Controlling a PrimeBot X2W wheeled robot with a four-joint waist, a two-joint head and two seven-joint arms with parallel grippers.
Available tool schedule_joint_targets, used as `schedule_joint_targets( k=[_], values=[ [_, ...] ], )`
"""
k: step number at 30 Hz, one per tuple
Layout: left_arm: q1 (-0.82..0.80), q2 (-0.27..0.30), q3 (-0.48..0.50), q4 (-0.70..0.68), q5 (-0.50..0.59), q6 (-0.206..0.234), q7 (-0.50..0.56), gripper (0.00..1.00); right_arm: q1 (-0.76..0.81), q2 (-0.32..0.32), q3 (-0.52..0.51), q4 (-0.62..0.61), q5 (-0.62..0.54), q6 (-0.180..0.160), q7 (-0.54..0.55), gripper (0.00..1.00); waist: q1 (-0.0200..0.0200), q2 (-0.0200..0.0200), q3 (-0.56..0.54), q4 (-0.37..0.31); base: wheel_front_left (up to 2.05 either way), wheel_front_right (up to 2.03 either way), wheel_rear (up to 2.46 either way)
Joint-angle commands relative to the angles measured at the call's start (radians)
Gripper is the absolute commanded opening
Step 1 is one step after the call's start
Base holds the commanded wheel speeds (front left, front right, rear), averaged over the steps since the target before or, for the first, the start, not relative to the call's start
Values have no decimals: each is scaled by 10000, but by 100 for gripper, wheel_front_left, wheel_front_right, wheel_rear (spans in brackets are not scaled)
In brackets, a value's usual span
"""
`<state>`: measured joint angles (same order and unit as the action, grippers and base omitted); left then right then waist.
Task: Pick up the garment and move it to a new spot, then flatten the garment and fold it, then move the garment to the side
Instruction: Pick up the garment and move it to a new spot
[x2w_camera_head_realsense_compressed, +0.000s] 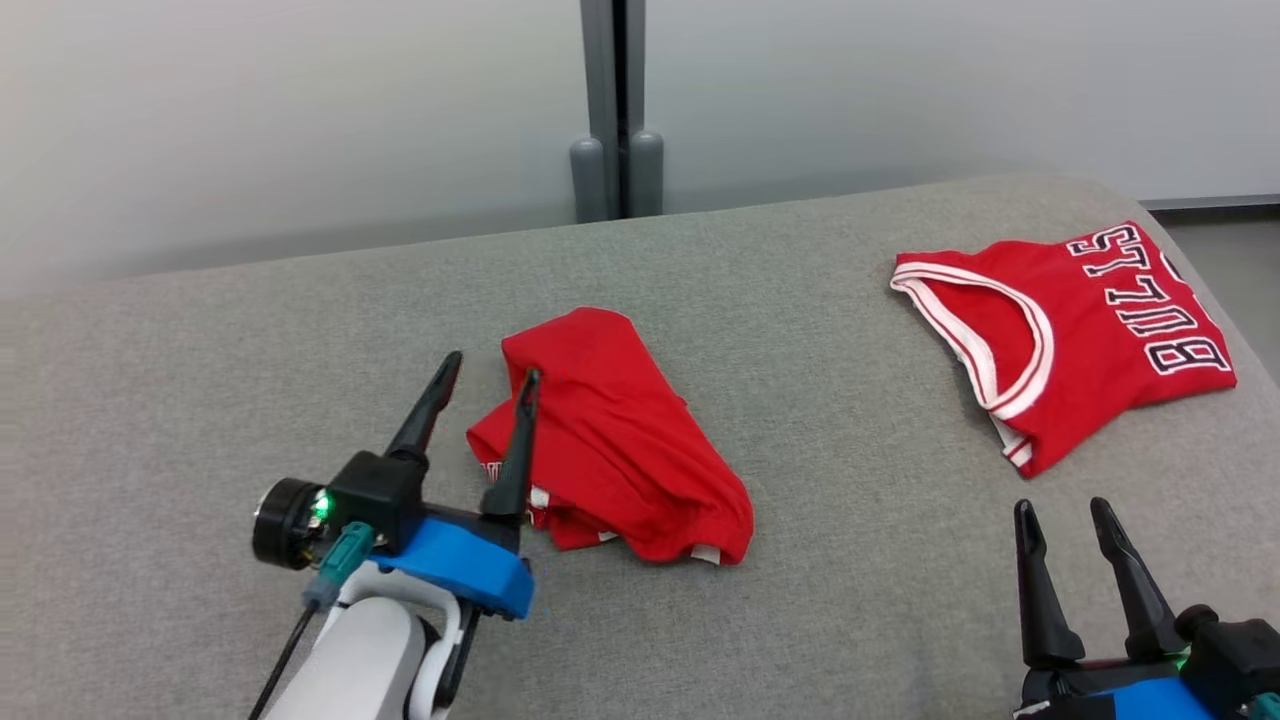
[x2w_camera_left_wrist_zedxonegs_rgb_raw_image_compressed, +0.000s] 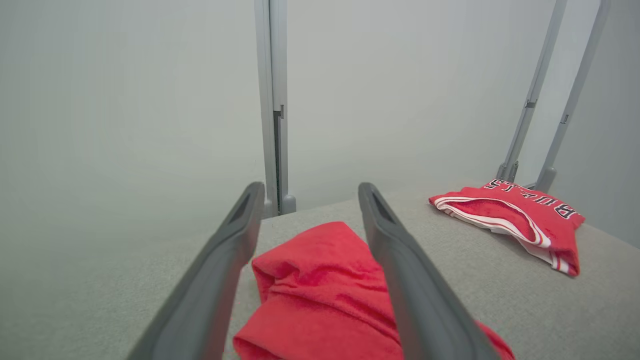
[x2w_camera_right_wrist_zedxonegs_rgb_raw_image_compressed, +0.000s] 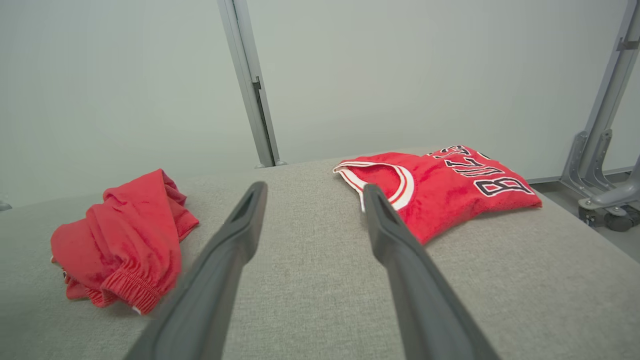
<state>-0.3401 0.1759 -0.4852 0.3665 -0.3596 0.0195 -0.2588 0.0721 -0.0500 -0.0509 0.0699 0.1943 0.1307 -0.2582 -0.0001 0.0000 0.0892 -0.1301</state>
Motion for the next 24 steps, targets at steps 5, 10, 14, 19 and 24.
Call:
schedule_joint_targets(
  k=[5, 10, 14, 19, 24],
  values=[
    [967, 480, 987, -1209, 177, 334, -62, 100, 315, -11, -77, -173, -105, 3, 54, 100, 1, 0, -287, 520, 0, 0, 0],
    [1854, 847, 1791, -2025, 400, 476, -61, 100, 496, -11, -224, -274, -108, 3, 156, 100, 1, 0, -531, 975, 0, 0, 0],
    [2580, 1059, 2229, -2254, 586, 592, -62, 100, 645, -10, -361, -304, -109, 3, 202, 100, 1, 0, -697, 1251, 0, 0, 0],
    [3314, 979, 2624, -2367, 564, 639, -63, 100, 893, -13, -352, -282, -66, 3, 254, 100, 1, 0, -895, 1455, 0, 0, 0],
    [3745, 906, 2799, -2293, 656, 527, -63, 100, 1159, -14, -319, -246, 29, 3, 268, 100, 1, 0, -989, 1518, 0, 0, 0]
  ],
)
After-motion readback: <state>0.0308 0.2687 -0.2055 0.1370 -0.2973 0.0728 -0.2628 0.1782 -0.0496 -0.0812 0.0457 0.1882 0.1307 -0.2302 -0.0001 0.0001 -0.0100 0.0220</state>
